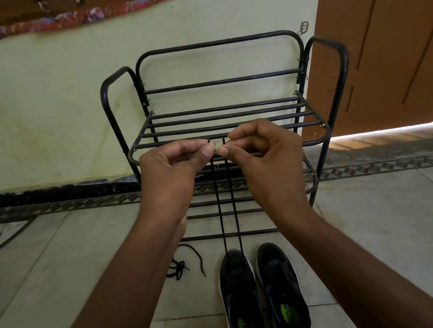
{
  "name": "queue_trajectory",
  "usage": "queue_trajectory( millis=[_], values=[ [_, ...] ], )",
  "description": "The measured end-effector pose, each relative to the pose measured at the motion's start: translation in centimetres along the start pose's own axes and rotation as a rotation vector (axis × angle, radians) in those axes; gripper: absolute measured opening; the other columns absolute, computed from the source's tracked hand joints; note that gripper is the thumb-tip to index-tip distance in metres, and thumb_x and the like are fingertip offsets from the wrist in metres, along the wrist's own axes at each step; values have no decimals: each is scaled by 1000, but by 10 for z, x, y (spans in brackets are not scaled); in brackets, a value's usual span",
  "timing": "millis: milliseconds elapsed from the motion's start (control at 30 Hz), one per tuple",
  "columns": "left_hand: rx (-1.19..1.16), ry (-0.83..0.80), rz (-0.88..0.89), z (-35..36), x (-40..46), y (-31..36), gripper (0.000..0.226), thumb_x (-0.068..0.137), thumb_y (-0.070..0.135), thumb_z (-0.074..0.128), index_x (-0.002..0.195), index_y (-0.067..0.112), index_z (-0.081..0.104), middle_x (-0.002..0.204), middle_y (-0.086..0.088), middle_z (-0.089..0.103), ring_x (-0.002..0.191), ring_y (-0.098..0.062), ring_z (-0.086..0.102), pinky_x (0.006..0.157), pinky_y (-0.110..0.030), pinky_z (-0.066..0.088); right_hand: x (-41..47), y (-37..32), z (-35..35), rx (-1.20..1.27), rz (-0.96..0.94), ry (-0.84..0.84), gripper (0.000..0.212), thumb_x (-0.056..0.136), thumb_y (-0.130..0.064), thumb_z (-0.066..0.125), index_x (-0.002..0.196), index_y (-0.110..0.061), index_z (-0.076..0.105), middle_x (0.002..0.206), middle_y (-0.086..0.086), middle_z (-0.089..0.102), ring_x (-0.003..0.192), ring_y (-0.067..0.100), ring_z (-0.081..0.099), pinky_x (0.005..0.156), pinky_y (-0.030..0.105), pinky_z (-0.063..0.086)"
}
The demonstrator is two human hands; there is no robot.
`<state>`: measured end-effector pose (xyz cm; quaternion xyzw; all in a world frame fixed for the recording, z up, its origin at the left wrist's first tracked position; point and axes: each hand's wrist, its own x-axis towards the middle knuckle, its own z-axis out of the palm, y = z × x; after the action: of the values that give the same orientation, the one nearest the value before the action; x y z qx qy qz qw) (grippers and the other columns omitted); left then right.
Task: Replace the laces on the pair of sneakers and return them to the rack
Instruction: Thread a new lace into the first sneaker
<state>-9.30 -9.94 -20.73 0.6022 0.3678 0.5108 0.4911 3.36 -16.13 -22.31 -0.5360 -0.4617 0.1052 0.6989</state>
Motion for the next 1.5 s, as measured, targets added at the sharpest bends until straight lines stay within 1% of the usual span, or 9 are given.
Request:
queue_trajectory(
  millis=[233, 367, 600, 800, 867, 1000, 1233, 1333, 1500],
  values=[
    [-32, 12, -17, 1, -1, -2, 13, 84, 13, 81, 97, 12, 80, 91, 2, 79, 91, -4, 73, 72, -4, 49, 3, 2, -2, -30, -15, 0, 16, 84, -10, 81, 95, -12, 70, 78, -7, 75, 80, 4, 74, 74, 25, 60],
    [-40, 11, -24, 2, 0, -3, 12, 84, 13, 81, 96, 12, 80, 91, 2, 79, 92, -4, 73, 73, -5, 49, 2, 4, -3, -36, -24, -12, 15, 85, -10, 80, 96, -12, 69, 79, -7, 75, 80, 5, 74, 75, 24, 60],
    [-55, 14, -36, 1, 0, -5, 12, 85, 13, 80, 97, 13, 79, 93, 3, 79, 95, -2, 72, 74, -5, 50, 2, 8, 0, -47, -39, -16, 15, 86, -12, 80, 97, -13, 69, 81, -5, 75, 82, 6, 74, 76, 28, 61],
    [-49, 1, -47, 2, 0, -6, 11, 85, 15, 80, 96, 16, 79, 95, 4, 80, 98, -5, 72, 81, -14, 51, 7, 10, 0, -48, -49, -2, 15, 85, -10, 80, 96, -11, 70, 79, -6, 75, 81, 6, 74, 75, 27, 61],
    [-50, 3, -46, 2, 0, -6, 11, 85, 14, 80, 96, 16, 79, 94, 4, 80, 98, -5, 73, 81, -15, 52, 9, 10, 0, -53, -63, -6, 15, 85, -10, 80, 96, -11, 69, 80, -6, 75, 82, 7, 74, 75, 28, 61],
    [-66, 7, -49, 0, 1, -7, 10, 85, 13, 80, 94, 17, 79, 95, 2, 80, 98, -6, 73, 83, -16, 52, 7, 11, 1, -40, -58, -2, 15, 85, -10, 81, 95, -10, 69, 79, -7, 75, 82, 6, 73, 73, 23, 60],
    [-73, 4, -57, -2, 2, -6, 11, 85, 14, 80, 96, 16, 79, 96, 2, 80, 98, -6, 73, 86, -18, 51, 7, 12, 2, -34, -58, -6, 16, 85, -11, 81, 95, -10, 69, 79, -8, 75, 82, 4, 73, 72, 21, 59],
    [-83, -9, -73, -2, 2, -7, 11, 85, 14, 80, 96, 16, 79, 98, 2, 80, 101, -6, 72, 90, -20, 50, 7, 12, 1, -29, -68, -16, 16, 85, -11, 81, 96, -9, 69, 79, -6, 75, 82, 6, 74, 73, 24, 60],
    [-80, -17, -69, 0, 2, -9, 10, 86, 14, 79, 95, 17, 79, 97, 3, 79, 100, -4, 72, 86, -16, 49, 8, 12, 1, -35, -79, -26, 15, 86, -10, 81, 96, -9, 69, 80, -6, 75, 82, 7, 74, 74, 30, 61]
  ],
)
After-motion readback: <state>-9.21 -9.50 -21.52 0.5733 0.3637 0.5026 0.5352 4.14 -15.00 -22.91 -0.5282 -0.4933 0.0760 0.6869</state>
